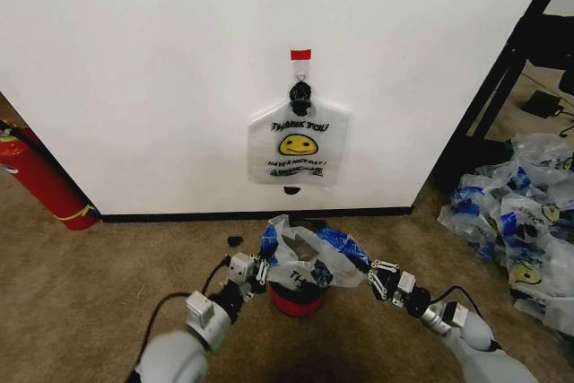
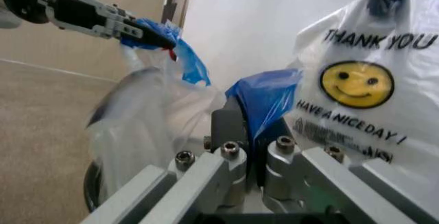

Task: Pick up the garbage bag from the wall and place it over the trash bin.

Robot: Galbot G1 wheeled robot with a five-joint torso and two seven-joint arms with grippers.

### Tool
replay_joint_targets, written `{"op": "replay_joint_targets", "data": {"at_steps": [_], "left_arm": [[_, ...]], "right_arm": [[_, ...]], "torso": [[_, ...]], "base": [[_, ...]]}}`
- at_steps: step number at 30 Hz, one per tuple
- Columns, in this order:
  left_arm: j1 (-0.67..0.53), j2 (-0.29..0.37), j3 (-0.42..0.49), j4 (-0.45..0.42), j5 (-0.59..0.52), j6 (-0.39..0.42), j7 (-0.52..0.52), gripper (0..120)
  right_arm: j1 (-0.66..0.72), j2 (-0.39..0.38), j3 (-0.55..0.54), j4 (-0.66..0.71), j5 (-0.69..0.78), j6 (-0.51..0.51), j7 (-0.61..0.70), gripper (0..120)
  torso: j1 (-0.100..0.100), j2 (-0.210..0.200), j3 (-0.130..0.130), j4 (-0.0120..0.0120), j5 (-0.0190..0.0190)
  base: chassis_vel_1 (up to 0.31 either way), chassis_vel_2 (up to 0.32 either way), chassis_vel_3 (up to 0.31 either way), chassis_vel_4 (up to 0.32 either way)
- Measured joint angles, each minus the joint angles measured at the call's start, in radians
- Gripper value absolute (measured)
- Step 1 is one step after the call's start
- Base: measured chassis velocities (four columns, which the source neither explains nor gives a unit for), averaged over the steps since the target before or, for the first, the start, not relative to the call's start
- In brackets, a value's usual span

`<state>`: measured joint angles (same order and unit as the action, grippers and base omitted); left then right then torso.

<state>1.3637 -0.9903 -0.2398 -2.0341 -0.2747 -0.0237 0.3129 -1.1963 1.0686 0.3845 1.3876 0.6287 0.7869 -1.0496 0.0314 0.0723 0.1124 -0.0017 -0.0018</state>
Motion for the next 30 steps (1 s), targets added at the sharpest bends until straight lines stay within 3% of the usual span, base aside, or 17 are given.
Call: {"op": "replay_joint_targets", "data": {"at_steps": [4, 6, 10, 25, 30], "left_arm": [[-0.02, 0.016, -0.011, 0.014, 0.002, -0.033, 0.084, 0], [-0.046, 0.016, -0.012, 0.057, 0.013, -0.091, 0.146, 0], [-0.072, 0.008, -0.003, 0.108, 0.038, -0.134, 0.159, 0], [-0.103, -0.037, 0.006, 0.226, 0.174, -0.203, 0.064, 0], [-0.019, -0.015, -0.01, 0.175, 0.278, -0.207, 0.018, 0]], "right_arm": [[0.003, 0.0, 0.015, 0.021, 0.016, 0.002, 0.004, 0], [0.023, -0.003, 0.053, 0.037, 0.036, 0.002, 0.008, 0], [0.039, -0.013, 0.071, 0.038, 0.043, 0.007, 0.01, 0], [0.023, 0.023, 0.064, -0.01, -0.023, 0.037, -0.016, 0], [-0.017, 0.036, 0.026, -0.044, -0.057, 0.037, -0.035, 0]], "torso": [[0.0, 0.0, 0.0, 0.0001, 0.0002], [0.0, 0.0, 0.0, 0.0002, -0.0002], [0.0, 0.0, 0.0, 0.0004, -0.0004], [0.0, 0.0, 0.0, 0.0002, -0.0002], [0.0, 0.0, 0.0, 0.0002, 0.0]], "base": [[0.0, 0.0, 0.0, 0.0], [0.0, 0.0, 0.0, 0.0], [0.0, 0.0, 0.0, 0.0], [0.0, 0.0, 0.0, 0.0], [0.0, 0.0, 0.0, 0.0]]}}
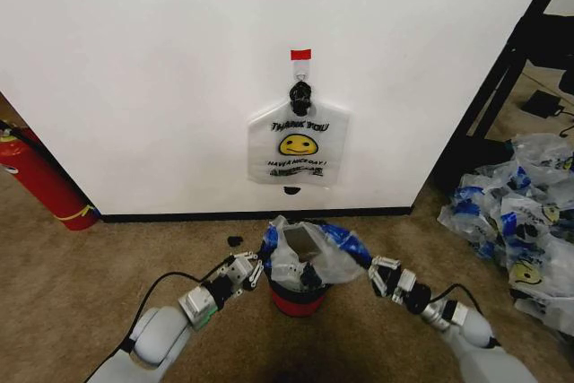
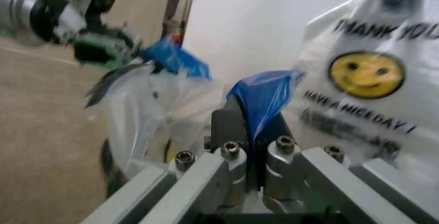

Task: Pick up the garbage bag from the wall and place it over the trash bin.

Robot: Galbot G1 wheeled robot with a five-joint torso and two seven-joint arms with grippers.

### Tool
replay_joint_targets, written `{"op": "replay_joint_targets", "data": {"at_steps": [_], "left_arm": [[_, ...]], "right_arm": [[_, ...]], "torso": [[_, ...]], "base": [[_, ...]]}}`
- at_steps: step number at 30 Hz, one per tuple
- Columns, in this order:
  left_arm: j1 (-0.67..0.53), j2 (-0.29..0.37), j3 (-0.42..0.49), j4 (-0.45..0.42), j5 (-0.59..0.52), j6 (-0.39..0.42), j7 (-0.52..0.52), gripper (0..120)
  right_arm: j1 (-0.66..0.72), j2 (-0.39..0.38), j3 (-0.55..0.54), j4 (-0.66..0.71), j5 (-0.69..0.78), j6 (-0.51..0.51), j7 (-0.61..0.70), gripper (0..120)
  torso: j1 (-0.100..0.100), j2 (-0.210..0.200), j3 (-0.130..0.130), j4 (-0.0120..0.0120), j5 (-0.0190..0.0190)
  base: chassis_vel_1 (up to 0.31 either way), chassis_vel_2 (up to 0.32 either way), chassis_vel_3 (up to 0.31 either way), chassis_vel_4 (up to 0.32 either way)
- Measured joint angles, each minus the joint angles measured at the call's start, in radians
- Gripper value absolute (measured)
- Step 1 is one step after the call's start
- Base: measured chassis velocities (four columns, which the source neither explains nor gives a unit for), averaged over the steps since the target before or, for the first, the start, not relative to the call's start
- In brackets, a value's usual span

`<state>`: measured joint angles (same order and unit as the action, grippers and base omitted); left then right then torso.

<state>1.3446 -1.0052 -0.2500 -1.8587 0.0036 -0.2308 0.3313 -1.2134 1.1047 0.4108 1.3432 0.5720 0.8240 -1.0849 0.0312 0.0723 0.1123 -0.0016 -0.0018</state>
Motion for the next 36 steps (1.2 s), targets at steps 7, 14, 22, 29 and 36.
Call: {"op": "replay_joint_targets", "data": {"at_steps": [7, 14, 22, 29, 36], "left_arm": [[0.065, 0.019, -0.032, -0.062, 0.089, 0.029, -0.058, 0], [0.11, 0.032, -0.058, -0.036, 0.198, 0.043, -0.104, 0], [0.144, 0.031, -0.05, -0.004, 0.253, 0.038, -0.118, 0], [0.142, 0.032, -0.047, -0.012, 0.28, 0.037, -0.1, 0], [0.098, -0.008, -0.033, 0.067, 0.305, 0.043, -0.112, 0]], "right_arm": [[-0.011, -0.009, 0.007, -0.023, -0.034, -0.012, -0.016, 0], [-0.019, -0.008, -0.004, -0.063, -0.033, -0.019, -0.007, 0], [-0.051, -0.008, -0.019, -0.085, -0.029, -0.018, -0.01, 0], [-0.09, -0.022, -0.026, -0.046, 0.007, -0.029, -0.015, 0], [-0.058, 0.001, -0.051, -0.155, 0.014, -0.004, 0.119, 0]], "torso": [[0.0, 0.0, 0.0, -0.0001, -0.0001], [0.0, 0.0, 0.0, 0.0001, -0.0001], [0.0, 0.0, 0.0, 0.0, -0.0001], [0.0, 0.0, 0.0, -0.0001, -0.0001], [0.0, 0.0, 0.0, -0.0001, 0.0]], "base": [[0.0, 0.0, 0.0, 0.0], [0.0, 0.0, 0.0, 0.0], [0.0, 0.0, 0.0, 0.0], [0.0, 0.0, 0.0, 0.0], [0.0, 0.0, 0.0, 0.0]]}}
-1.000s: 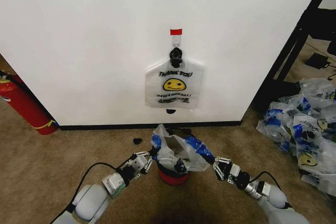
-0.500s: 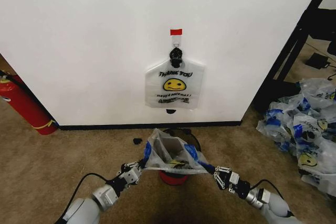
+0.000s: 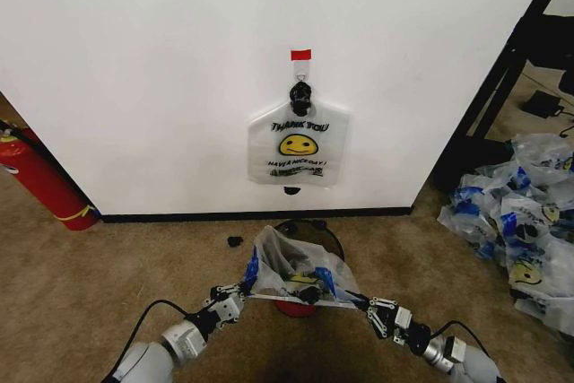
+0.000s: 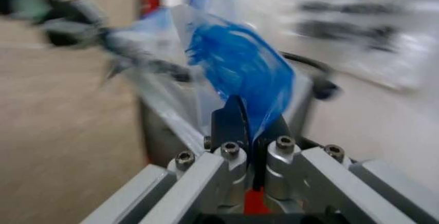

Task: Pick up the garbage bag from the wall and place it over the trash bin.

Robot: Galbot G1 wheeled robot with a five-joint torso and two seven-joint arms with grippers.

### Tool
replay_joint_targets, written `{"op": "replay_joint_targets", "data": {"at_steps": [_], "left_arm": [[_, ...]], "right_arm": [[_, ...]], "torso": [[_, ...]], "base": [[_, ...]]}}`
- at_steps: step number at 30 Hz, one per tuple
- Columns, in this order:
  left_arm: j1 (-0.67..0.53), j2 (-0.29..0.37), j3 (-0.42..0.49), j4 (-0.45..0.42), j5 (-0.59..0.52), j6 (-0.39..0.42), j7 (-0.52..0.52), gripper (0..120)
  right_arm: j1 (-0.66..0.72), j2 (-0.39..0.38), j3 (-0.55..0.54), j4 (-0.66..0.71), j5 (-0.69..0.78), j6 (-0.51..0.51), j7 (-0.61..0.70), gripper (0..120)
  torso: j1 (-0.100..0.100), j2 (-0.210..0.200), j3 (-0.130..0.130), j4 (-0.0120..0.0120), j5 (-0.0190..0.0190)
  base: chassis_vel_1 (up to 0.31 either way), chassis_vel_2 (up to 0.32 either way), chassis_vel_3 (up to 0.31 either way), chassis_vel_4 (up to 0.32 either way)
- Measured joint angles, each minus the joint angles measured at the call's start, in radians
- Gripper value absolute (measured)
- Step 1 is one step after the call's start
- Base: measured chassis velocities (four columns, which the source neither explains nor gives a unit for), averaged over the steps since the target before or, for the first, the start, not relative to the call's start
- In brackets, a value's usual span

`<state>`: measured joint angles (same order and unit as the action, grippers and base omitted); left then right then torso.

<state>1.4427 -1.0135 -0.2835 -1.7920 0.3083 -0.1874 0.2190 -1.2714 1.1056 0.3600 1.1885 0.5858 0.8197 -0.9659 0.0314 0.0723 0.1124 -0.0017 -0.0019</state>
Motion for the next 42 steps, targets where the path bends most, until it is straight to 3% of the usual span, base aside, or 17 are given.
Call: {"op": "replay_joint_targets", "data": {"at_steps": [2, 5, 9, 23, 33, 35, 37, 42], "left_arm": [[-0.003, -0.005, 0.001, 0.005, 0.001, 0.004, -0.004, 0], [-0.009, -0.017, 0.002, 0.014, 0.003, 0.022, -0.015, 0], [-0.002, -0.013, -0.004, 0.01, 0.004, 0.027, -0.016, 0], [0.02, -0.006, -0.016, 0.012, 0.027, 0.025, -0.012, 0], [0.038, 0.009, -0.024, -0.013, 0.007, 0.028, -0.009, 0], [0.041, 0.012, -0.024, -0.015, 0.002, 0.03, -0.009, 0], [0.058, 0.021, -0.024, -0.03, -0.016, 0.035, -0.013, 1], [0.105, 0.043, -0.023, -0.082, -0.047, 0.071, -0.033, 23]], "right_arm": [[0.003, 0.003, -0.013, -0.008, 0.014, 0.0, 0.035, 0], [0.013, 0.026, -0.09, -0.018, 0.16, -0.001, 0.175, 0], [0.019, 0.043, -0.123, 0.0, 0.281, -0.041, 0.207, 0], [0.058, 0.057, -0.168, -0.002, 0.425, -0.196, 0.285, 0], [0.068, 0.069, -0.175, 0.012, 0.39, -0.214, 0.321, 0], [0.065, 0.067, -0.174, 0.013, 0.381, -0.215, 0.321, 4], [0.04, 0.049, -0.154, 0.024, 0.291, -0.225, 0.33, 15], [-0.025, -0.002, -0.103, 0.085, 0.202, -0.261, 0.355, 37]], "torso": [[0.0, 0.0, 0.0, 0.0, 0.0], [0.0, 0.0, 0.0, 0.0001, 0.0001], [0.0, 0.0, 0.0, 0.0001, 0.0], [0.0, 0.0, 0.0, 0.0001, -0.0001], [0.0, 0.0, 0.0, 0.0003, 0.0001], [0.0, 0.0, 0.0, 0.0002, 0.0002], [0.0, 0.0, 0.0, 0.0001, 0.0002], [0.0, 0.0, 0.0, 0.0, -0.0001]], "base": [[0.0, 0.0, 0.0, 0.0], [0.0, 0.0, 0.0, 0.0], [0.0, 0.0, 0.0, 0.0], [0.0, 0.0, 0.0, 0.0], [0.0, 0.0, 0.0, 0.0], [0.0, 0.0, 0.0, 0.0], [0.0, 0.0, 0.0, 0.0], [0.0, 0.0, 0.0, 0.0]]}}
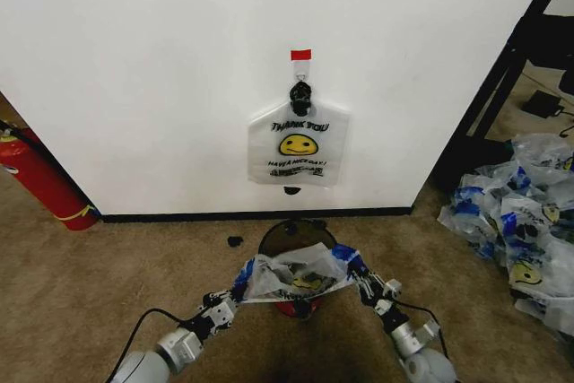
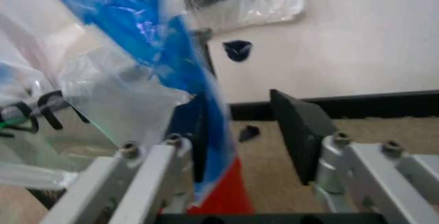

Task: Pick up the garbage bag from the wall and place it over the trash bin.

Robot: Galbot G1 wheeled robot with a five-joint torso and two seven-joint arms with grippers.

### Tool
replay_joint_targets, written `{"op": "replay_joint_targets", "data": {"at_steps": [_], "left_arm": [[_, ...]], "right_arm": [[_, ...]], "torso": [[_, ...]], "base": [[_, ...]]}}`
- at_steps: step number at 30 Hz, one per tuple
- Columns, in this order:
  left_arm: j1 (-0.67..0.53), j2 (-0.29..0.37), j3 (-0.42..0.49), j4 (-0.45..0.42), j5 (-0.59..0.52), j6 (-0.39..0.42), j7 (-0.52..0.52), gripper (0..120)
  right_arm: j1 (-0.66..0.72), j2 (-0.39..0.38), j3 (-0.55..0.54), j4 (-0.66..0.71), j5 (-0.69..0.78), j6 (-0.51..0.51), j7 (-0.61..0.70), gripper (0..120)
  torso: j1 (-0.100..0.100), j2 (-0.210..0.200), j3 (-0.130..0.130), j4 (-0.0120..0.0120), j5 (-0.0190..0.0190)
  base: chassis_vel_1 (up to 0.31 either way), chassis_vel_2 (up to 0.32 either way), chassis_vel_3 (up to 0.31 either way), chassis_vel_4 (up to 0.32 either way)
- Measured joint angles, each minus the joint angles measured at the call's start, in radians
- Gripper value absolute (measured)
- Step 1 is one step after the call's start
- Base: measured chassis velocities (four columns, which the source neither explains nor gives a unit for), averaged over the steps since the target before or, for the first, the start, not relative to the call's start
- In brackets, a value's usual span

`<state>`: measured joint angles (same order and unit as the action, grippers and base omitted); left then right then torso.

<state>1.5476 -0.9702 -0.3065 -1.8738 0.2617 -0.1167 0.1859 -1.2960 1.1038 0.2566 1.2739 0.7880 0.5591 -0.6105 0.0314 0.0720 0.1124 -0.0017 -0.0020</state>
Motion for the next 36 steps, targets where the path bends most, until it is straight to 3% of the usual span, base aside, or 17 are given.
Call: {"op": "replay_joint_targets", "data": {"at_steps": [8, 12, 18, 23, 28, 36], "left_arm": [[0.086, 0.061, -0.049, -0.087, -0.01, 0.005, 0.017, 48], [0.115, 0.092, -0.095, -0.1, -0.007, -0.033, 0.047, 65], [0.076, 0.069, -0.071, -0.093, -0.027, -0.07, 0.035, 83], [0.008, -0.007, -0.021, -0.045, -0.03, -0.044, -0.018, 100], [-0.026, -0.069, -0.02, 0.021, -0.035, -0.026, -0.053, 100], [-0.099, -0.133, -0.014, 0.141, -0.043, -0.026, -0.07, 100]], "right_arm": [[-0.094, -0.075, 0.1, 0.109, -0.147, -0.014, 0.065, 62], [-0.121, -0.132, 0.18, 0.127, -0.233, 0.006, -0.012, 79], [-0.106, -0.15, 0.222, 0.125, -0.232, 0.025, -0.055, 98], [-0.071, -0.114, 0.181, 0.123, -0.214, 0.035, -0.037, 100], [0.013, -0.085, 0.101, 0.084, -0.223, 0.033, 0.0, 100], [0.134, -0.041, 0.023, 0.023, -0.254, -0.004, 0.075, 100]], "torso": [[0.0, 0.0, 0.0, 0.0, 0.0003], [0.0, 0.0, 0.0, 0.0, 0.0003], [0.0, 0.0, 0.0, 0.0001, 0.0002], [0.0, 0.0, 0.0, -0.0002, 0.0003], [0.0, 0.0, 0.0, 0.0008, 0.0003], [0.0, 0.0, 0.0, 0.0002, 0.0001]], "base": [[0.0, 0.0, 0.0, 0.0], [0.0, 0.0, 0.0, 0.0], [0.0, 0.0, 0.0, 0.0], [0.0, 0.0, 0.0, 0.0], [0.0, 0.0, 0.0, 0.0], [0.0, 0.0, 0.0, 0.0]]}}
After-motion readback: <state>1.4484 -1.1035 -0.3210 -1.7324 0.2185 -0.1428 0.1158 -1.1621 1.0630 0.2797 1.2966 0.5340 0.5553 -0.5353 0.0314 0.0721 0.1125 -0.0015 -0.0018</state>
